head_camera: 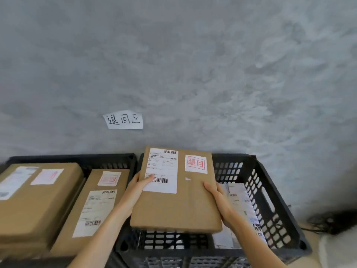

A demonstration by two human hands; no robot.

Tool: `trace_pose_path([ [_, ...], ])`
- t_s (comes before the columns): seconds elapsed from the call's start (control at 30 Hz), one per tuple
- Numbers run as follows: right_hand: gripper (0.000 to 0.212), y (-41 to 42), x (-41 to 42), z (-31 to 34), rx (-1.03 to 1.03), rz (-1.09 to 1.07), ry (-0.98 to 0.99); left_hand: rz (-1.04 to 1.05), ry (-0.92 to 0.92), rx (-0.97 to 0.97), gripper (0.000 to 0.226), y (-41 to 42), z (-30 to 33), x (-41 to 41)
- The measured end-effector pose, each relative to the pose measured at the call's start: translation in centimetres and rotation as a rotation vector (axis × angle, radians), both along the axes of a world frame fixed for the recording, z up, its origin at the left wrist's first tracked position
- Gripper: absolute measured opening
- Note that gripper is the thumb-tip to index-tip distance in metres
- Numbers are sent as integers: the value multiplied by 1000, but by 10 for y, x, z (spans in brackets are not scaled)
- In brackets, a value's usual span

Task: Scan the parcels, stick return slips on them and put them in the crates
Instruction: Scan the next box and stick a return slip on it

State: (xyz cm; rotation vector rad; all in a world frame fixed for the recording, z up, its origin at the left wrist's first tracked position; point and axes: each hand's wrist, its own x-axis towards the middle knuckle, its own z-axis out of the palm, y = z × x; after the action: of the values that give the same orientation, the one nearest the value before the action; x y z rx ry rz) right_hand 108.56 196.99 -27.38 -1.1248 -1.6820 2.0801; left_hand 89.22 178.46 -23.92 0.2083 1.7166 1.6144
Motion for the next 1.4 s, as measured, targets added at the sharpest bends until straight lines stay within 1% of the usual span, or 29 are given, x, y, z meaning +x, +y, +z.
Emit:
trace_pose_path([
  [0.03,44,3,0,-7,-7,-1,-6,8,-4,-7,34,3,-2,3],
  [0.13,59,13,2,-24,-25,2,-43,12,-28,-50,36,12,-10,11],
  [0.17,58,17,3,-30,-26,15,-60,21,-34,-65,35,14,-15,13],
  [0.27,44,25,0,-41,-44,42,-108,48,-43,-107,33,14,-29,20],
  [0.47,39,30,-8,-53,-39,72,-165,72,-23,-149,30,13,-54,19],
  [0.6,38,32,-12,-58,-28,76,-220,61,-26,-186,39,19,-67,15],
  [0.7,40,33,-14,-66,-14,90,-269,62,50,-262,53,25,-76,9],
  [0.77,42,35,-15,-71,-4,100,-291,43,79,-289,55,27,-84,6],
  [0.9,42,38,-17,-79,43,122,-312,3,76,-345,50,31,-99,0],
  [1.03,39,37,-21,-84,73,176,-358,17,38,-412,51,40,-115,-9],
  [1.2,50,44,-30,-97,159,149,-407,63,34,-486,38,50,-130,-13],
  [1.33,47,44,-33,-107,245,158,-479,31,0,-527,39,51,-145,-17],
  [1.4,50,45,-36,-111,261,148,-508,32,-22,-535,35,51,-152,-18],
])
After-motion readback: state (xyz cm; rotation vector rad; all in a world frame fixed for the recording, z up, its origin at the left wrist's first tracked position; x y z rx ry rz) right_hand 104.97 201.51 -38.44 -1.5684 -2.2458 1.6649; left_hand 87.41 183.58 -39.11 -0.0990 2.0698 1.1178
